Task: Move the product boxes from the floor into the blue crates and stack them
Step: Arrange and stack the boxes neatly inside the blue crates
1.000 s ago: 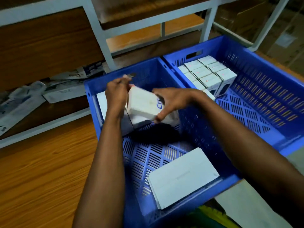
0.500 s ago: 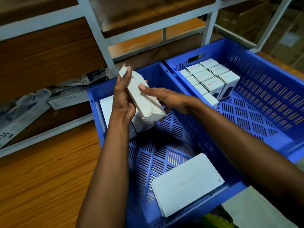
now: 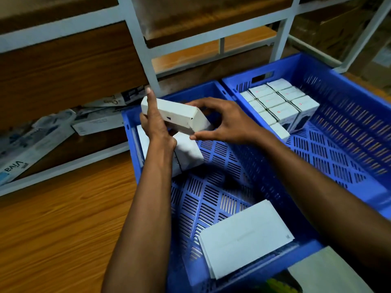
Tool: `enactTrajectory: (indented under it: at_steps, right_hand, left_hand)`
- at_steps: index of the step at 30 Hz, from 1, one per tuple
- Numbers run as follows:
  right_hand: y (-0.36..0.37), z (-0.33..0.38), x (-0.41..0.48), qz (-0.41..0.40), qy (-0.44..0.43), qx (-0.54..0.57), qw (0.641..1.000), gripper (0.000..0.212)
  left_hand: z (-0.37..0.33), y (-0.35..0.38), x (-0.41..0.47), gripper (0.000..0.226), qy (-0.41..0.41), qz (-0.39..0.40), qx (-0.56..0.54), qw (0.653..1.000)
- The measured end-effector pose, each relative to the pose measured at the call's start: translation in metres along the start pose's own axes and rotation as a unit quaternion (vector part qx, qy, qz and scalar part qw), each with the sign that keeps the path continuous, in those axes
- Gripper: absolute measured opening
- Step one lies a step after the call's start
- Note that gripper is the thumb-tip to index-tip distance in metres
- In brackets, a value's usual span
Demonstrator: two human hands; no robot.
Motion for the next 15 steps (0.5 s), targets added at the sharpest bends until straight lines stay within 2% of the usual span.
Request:
enactTrajectory:
  at_steps: [4,9,15]
  right_hand:
    - [-0.0026,-0.0032,0.0,-0.055,0.021,-0.013,0.998,0.065]
    - [-0.0024,-0.006,-0.0001,-0.055,0.034,-0.02,0.998,0.069]
    - [-0.0017,-0.0043,-0.0007,-0.068,0.029,0.023,0.997,0.072]
  left_hand:
    - [-0.0005,0.0014,-0.0003,0.073,-0.01,-0.041,-0.013,0.999]
    - [0.0018,0.0004,-0.0001,0.067,-0.046,-0.066,-0.02,0.997]
    - [0.0012,-0.0017,0.0037,0.062,-0.058,-0.066,-0.02,0.996]
Point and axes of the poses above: each hand's wrist, its own x-axis towards the middle knuckle, its own y-axis out of the palm, z = x × y, the point moved 1 cm from there along x, towards the middle knuckle, and after that the axes turned 7 degrees about -x, right-handed, at the moved point
